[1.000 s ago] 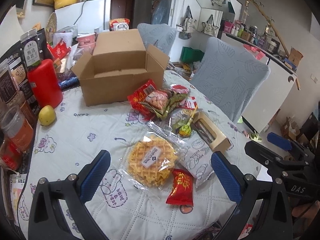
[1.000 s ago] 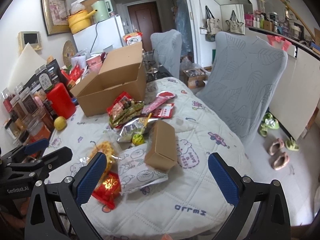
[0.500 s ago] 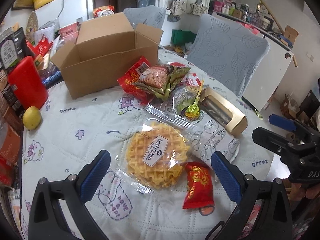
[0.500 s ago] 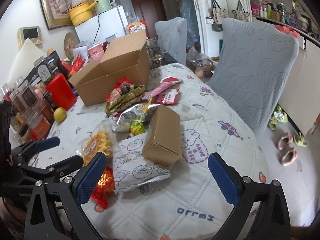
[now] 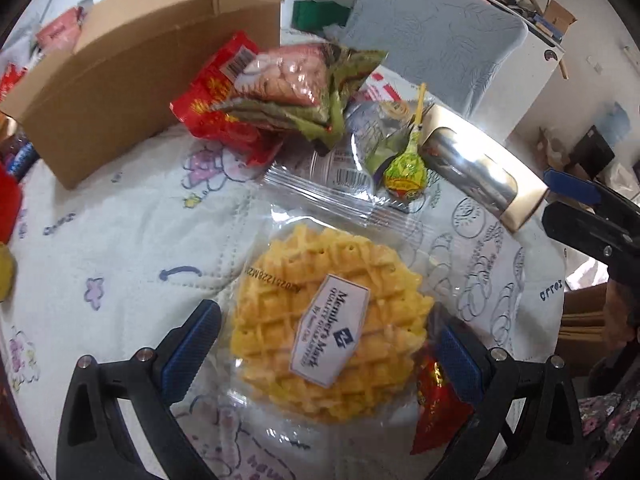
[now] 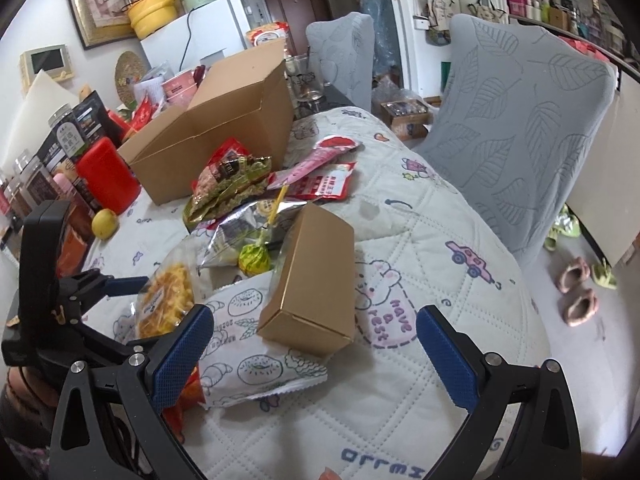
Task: Organize snacks
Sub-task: 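Lower the left tool onto the packaged waffle while the right tool lowers onto the gold box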
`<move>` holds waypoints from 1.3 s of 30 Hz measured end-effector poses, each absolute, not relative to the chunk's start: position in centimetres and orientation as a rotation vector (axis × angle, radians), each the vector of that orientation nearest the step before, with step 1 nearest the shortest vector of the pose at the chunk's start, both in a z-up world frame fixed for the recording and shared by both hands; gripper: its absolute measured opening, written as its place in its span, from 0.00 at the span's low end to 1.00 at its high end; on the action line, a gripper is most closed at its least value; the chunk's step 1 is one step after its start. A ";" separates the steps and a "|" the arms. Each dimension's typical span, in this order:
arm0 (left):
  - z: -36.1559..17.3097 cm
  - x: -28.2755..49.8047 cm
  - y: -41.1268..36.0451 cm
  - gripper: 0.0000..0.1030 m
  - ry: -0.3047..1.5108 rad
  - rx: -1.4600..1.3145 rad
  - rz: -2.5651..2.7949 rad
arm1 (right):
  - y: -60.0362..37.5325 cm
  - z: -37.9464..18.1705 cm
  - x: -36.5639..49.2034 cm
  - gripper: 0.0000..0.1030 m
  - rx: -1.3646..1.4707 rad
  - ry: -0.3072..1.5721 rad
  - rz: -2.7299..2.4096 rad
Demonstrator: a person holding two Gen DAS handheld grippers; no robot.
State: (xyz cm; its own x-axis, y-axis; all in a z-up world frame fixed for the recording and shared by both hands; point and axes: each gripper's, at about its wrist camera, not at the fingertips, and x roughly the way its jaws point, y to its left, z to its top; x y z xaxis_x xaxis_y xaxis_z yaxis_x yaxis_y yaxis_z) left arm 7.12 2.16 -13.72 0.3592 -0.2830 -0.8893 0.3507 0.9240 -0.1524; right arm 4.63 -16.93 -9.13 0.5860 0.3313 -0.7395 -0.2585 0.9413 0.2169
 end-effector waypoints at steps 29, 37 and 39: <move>-10.9 5.7 7.1 0.76 1.053 -0.131 -0.236 | -16.8 -11.8 8.9 0.83 0.203 0.971 0.343; -10.3 4.6 7.2 0.76 1.040 -0.159 -0.221 | -17.0 -12.7 9.8 0.60 0.273 1.009 0.347; -10.5 4.4 6.9 0.76 1.036 -0.158 -0.223 | -17.1 -12.8 9.9 0.51 0.299 1.015 0.360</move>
State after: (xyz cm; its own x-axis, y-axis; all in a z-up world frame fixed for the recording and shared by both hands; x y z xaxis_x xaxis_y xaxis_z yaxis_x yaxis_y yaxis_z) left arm 4.40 6.90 -10.46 0.4903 -0.2568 -0.8328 0.1081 0.9661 -0.2343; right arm 9.87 -17.15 -12.79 0.4778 0.4263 -0.7681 -0.1535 0.9014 0.4049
